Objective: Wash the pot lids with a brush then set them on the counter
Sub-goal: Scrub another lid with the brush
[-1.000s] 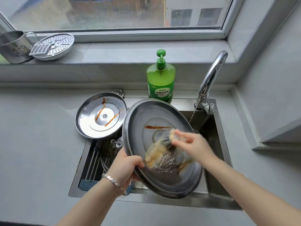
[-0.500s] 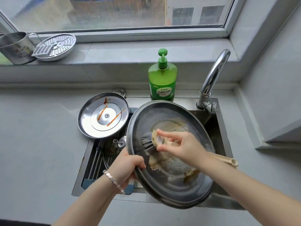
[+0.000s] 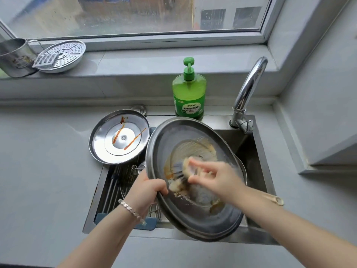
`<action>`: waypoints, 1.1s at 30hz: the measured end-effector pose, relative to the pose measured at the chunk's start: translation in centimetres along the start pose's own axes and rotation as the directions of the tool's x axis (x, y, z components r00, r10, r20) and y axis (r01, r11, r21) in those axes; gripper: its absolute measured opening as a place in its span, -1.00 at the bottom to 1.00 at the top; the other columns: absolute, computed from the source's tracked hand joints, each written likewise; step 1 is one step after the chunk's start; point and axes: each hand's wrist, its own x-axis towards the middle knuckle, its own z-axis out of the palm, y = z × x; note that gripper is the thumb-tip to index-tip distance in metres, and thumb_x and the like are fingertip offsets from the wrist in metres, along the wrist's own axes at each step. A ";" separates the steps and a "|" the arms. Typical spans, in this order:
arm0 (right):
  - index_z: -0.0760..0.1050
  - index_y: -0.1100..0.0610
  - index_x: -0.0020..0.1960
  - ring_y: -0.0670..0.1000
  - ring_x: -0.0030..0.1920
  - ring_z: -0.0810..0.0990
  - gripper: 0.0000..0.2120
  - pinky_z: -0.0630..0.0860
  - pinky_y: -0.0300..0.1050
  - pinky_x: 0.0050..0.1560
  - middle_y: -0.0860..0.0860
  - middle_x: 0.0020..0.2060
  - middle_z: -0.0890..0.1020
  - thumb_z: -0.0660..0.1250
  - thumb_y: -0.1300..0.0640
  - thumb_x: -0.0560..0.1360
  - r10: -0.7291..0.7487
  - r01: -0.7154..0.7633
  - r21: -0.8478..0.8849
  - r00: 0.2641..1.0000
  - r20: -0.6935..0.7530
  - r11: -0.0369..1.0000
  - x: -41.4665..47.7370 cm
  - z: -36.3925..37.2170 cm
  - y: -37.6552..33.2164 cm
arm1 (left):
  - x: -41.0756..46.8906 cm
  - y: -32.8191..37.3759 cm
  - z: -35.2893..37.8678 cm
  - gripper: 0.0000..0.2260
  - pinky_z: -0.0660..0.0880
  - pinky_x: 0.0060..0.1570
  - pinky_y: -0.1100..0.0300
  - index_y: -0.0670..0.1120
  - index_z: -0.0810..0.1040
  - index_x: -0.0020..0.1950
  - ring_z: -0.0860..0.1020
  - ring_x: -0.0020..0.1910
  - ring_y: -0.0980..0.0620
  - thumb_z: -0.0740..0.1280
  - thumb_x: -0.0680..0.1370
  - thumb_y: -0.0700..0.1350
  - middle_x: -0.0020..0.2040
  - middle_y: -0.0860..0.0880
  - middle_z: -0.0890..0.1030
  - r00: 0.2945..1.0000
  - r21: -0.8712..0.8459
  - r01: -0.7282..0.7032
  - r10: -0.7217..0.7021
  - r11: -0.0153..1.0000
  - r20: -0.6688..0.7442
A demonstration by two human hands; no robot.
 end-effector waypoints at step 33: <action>0.43 -0.11 0.27 -0.16 -0.53 0.30 -0.52 0.24 -0.36 -0.42 -0.28 -0.56 0.47 0.45 -0.01 0.38 -0.166 0.171 0.041 0.982 -0.093 0.984 3.3 0.7 -5.5 | -0.3 0.3 -0.2 -0.70 0.35 -0.55 0.28 -0.23 0.38 -0.20 0.41 -0.47 0.04 0.20 0.08 -0.35 -0.42 -0.09 0.40 0.991 0.066 0.066 -0.073 0.996 0.116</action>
